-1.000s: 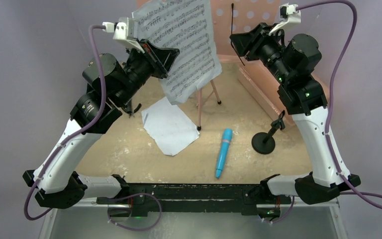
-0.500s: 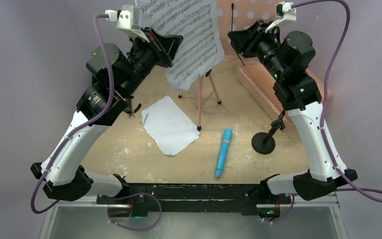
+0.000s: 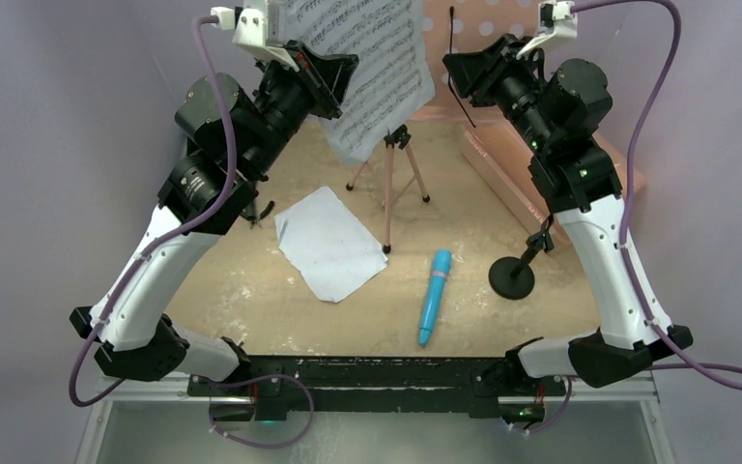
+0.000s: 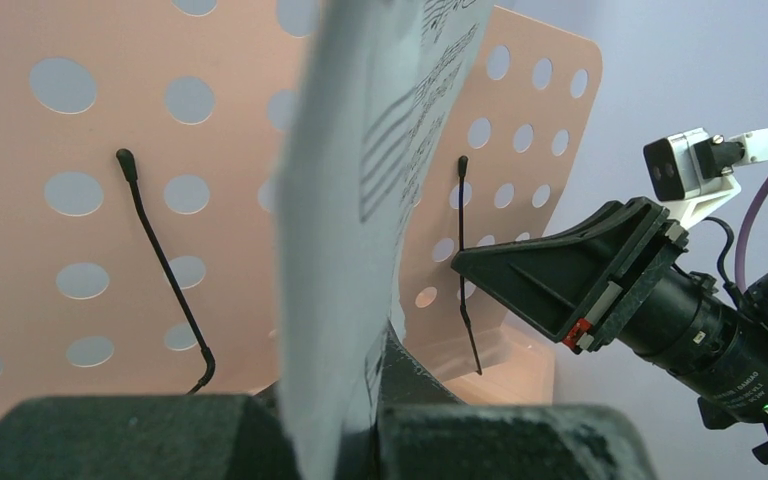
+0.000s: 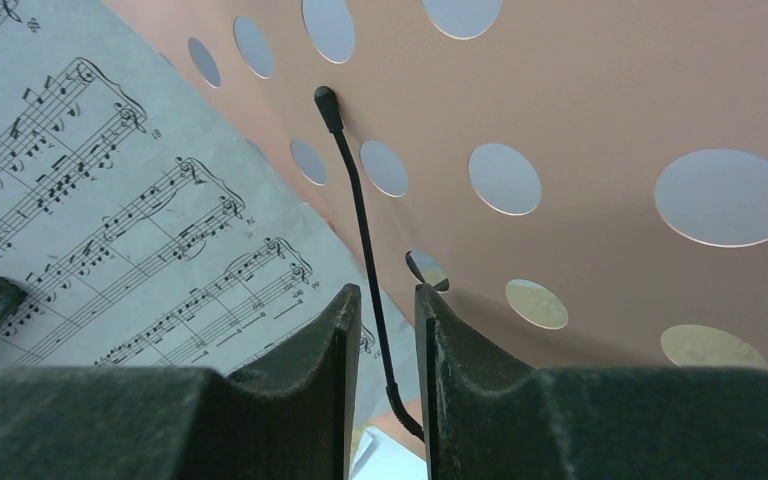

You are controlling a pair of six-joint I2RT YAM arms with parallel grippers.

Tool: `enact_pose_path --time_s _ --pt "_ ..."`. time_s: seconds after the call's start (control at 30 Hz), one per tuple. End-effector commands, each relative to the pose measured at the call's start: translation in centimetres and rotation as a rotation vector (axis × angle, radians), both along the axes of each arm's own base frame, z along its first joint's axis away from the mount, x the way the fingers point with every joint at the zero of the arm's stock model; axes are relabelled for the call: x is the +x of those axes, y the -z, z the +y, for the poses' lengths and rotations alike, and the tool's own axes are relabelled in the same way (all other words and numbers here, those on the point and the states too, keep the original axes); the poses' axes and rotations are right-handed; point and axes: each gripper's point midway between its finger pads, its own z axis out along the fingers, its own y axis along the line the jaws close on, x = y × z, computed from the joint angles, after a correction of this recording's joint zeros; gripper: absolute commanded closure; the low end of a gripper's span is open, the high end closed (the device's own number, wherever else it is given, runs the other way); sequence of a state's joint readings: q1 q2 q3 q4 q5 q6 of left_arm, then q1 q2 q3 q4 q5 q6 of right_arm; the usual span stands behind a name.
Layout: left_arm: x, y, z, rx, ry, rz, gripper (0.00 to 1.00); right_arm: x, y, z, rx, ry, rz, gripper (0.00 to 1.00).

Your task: Set up the instrument practice props

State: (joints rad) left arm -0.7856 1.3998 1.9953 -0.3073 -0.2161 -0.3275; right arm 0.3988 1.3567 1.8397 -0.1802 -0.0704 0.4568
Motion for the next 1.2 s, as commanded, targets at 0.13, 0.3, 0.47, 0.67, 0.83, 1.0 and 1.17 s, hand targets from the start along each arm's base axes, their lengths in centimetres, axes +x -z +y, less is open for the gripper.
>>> enact_pose_path --time_s 0.13,0.3,0.47,0.67,0.83,1.0,1.17 --pt "0.1 -2.7 0.9 -0.027 -0.034 -0.075 1.0 -0.2 -1.7 0.5 0.045 -0.03 -0.056 0.74" --pt "0.3 -2.8 0.6 -0.034 -0.032 -0.083 1.0 -0.2 -1.8 0.6 0.041 -0.035 -0.07 0.87" --pt "0.5 -3.0 0.3 -0.038 -0.03 -0.092 1.0 -0.1 -1.5 0.8 0.036 -0.044 -0.071 0.84" --pt "0.5 -3.4 0.3 -0.04 -0.029 -0.106 1.0 0.1 -1.3 1.2 0.036 -0.062 -0.07 0.87" --pt "0.5 -3.5 0.3 -0.034 -0.035 -0.125 1.0 -0.1 -1.7 1.1 0.029 -0.058 -0.094 0.99" --pt "0.9 -3.4 0.3 -0.033 -0.046 -0.128 1.0 -0.9 -2.2 0.9 0.031 -0.062 -0.147 1.0" --pt "1.1 -3.1 -0.1 -0.018 -0.042 -0.141 1.0 -1.6 -2.5 0.9 0.023 -0.076 -0.187 1.0"
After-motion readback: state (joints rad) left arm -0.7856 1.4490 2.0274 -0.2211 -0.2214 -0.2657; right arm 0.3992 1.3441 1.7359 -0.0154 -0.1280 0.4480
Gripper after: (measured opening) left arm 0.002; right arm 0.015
